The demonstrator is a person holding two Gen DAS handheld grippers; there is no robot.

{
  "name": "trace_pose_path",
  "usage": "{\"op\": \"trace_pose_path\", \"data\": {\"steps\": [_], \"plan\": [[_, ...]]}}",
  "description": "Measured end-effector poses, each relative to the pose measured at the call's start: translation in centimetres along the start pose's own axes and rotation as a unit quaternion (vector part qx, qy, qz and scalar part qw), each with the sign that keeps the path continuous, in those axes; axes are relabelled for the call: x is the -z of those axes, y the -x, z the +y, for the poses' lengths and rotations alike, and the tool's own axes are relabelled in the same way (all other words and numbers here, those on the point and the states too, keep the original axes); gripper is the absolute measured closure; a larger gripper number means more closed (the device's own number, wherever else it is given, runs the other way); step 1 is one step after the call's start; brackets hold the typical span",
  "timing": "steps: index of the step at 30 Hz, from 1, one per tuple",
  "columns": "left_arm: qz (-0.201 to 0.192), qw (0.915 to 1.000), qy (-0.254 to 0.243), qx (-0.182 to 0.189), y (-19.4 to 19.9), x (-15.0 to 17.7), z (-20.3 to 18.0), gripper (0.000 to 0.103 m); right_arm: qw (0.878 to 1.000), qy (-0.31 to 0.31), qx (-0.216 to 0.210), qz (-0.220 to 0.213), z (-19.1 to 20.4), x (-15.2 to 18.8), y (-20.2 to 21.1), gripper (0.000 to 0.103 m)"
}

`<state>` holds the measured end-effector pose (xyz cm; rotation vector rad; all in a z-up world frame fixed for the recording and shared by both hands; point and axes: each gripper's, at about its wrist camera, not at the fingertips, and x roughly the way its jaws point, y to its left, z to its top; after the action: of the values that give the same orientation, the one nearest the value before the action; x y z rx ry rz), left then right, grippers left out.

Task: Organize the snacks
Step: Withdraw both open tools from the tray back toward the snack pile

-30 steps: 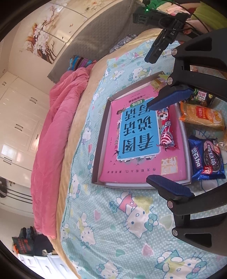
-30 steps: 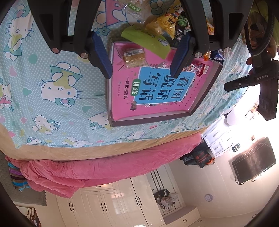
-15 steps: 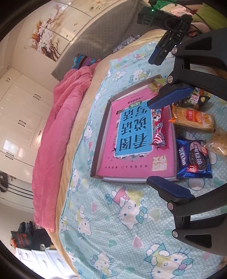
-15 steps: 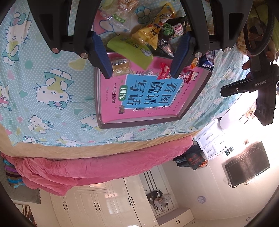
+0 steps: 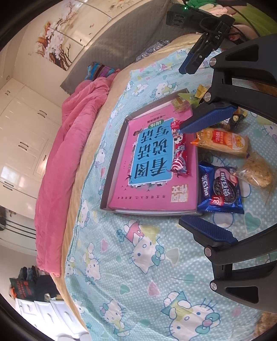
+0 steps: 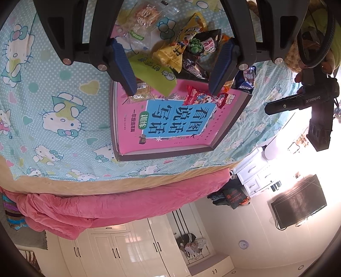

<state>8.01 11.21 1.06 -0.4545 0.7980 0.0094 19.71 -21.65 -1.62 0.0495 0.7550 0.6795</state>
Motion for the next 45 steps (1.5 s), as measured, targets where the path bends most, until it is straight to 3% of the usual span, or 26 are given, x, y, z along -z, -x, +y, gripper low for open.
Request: {"op": "trace_pose_path", "data": {"steps": [22,34,45], "plan": [[0.007,0.9999,-0.002,-0.008,1.0,1.6,-0.1,0.023,1.000,0.007,-0.010,0.017,1.6,1.6,0.8,0.033],[0.033,0.9991,-0.005,-0.026,0.9,2.7,0.1,0.023,0.999,0.015,-0.015,0.044,2.5,2.8,0.5,0.033],[0.064,0.9973,-0.018,-0.033,0.6,4.1,-0.1,0.023,0.998,0.003,0.008,0.056,1.8,3.9,1.0,0.033]]}}
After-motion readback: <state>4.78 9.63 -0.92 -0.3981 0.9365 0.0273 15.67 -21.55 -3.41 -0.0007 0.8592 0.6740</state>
